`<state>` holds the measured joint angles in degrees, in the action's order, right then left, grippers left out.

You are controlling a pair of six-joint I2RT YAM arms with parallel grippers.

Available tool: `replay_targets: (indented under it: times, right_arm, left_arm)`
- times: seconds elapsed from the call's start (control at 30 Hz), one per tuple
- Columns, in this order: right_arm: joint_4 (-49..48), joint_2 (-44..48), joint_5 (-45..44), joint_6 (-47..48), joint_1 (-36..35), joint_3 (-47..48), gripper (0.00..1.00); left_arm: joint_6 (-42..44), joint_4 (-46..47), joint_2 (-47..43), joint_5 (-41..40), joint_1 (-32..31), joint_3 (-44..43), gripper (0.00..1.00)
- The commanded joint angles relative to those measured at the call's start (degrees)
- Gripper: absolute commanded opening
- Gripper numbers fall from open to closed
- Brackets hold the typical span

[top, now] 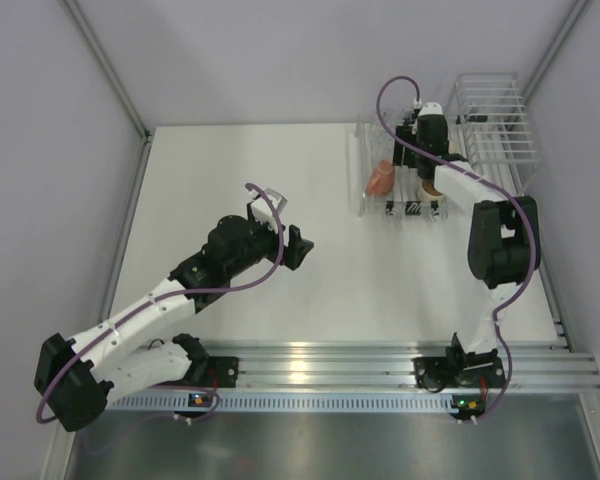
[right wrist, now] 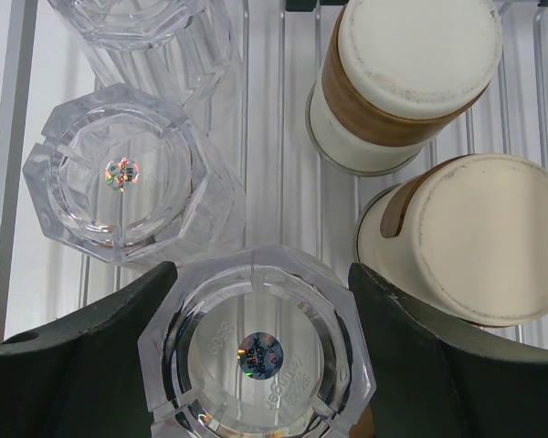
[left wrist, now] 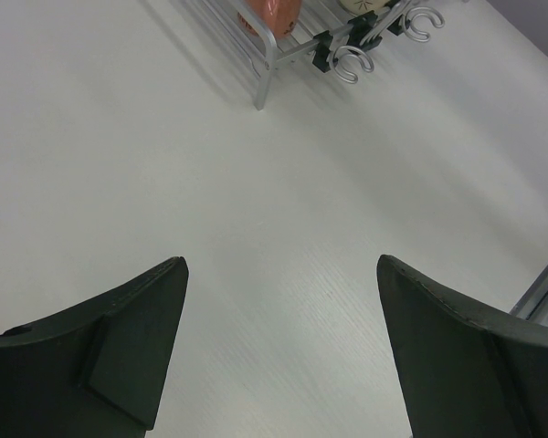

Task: Load the cups into the dish rack

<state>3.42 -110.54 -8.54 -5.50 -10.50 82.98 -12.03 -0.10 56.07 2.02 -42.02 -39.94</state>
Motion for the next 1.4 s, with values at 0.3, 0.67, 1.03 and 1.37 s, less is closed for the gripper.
replay_targets:
  times: [0.3, 0.67, 1.03, 1.37]
  right_arm:
    - [-1.58, -1.69, -0.34, 0.84, -1.10, 3.33, 0.61]
    - [-1.84, -2.49, -0.17, 0.84, -1.10, 3.94, 0.75]
    - [-4.56, -0.73, 2.12, 0.22, -1.01, 3.33, 0.82]
    - [-4.65, 2.69, 2.03, 0.93, -1.01, 3.50, 0.83]
  left_arm:
    - [0.61, 1.15, -1.67, -0.35, 0.27, 0.22, 0.90]
    - [0.69, 1.15, -1.49, -0.35, 0.27, 0.22, 0.91]
    - [0.69, 1.15, -1.41, -0.44, 0.27, 0.30, 0.91]
    - [0.61, 1.24, -1.49, -0.44, 0.27, 0.22, 0.91]
